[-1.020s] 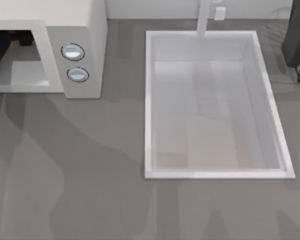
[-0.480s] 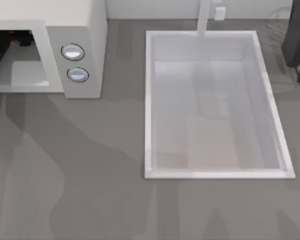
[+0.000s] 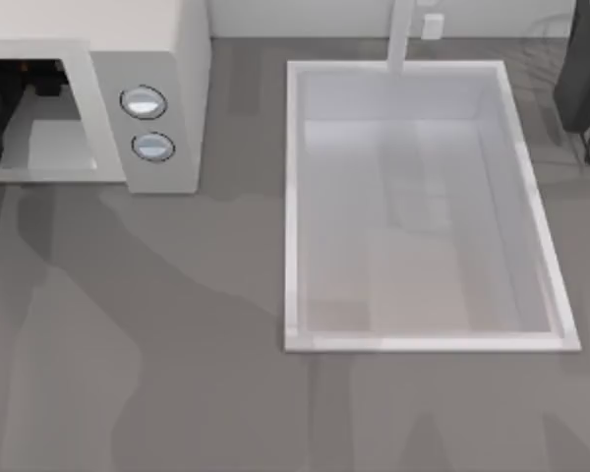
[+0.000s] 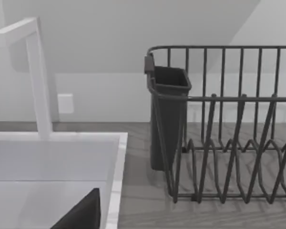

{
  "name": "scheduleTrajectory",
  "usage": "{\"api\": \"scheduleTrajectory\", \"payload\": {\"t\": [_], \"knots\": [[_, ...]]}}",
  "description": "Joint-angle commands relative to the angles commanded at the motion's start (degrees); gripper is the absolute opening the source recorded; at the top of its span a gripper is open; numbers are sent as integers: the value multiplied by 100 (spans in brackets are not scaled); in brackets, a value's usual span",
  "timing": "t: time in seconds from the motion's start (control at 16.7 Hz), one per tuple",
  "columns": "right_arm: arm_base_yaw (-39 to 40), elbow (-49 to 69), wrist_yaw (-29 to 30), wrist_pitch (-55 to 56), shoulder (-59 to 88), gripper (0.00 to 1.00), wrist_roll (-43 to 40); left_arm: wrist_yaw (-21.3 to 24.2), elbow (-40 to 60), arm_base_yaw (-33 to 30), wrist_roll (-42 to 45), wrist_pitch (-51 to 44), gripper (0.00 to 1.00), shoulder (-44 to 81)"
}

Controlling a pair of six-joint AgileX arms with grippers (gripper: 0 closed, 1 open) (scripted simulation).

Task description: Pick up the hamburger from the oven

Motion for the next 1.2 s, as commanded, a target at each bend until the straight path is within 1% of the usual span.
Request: {"api": "scheduleTrajectory", "payload": {"t": [0.18,0.6,0.78,0.96,1.2], "knots": [[0,0,0,0,0,100,0,-477,-1162,-491,-174,-279,0,-1385],[0,0,0,0,0,100,0,-1762,-4353,-1813,-644,-1037,0,-5238],[0,0,0,0,0,100,0,-2216,-5454,-2280,-810,-1308,0,-6412],[0,0,0,0,0,100,0,-2502,-6081,-2575,-915,-1479,0,-7047],[0,0,0,0,0,100,0,-2558,-6193,-2632,-935,-1512,0,-7161]]}}
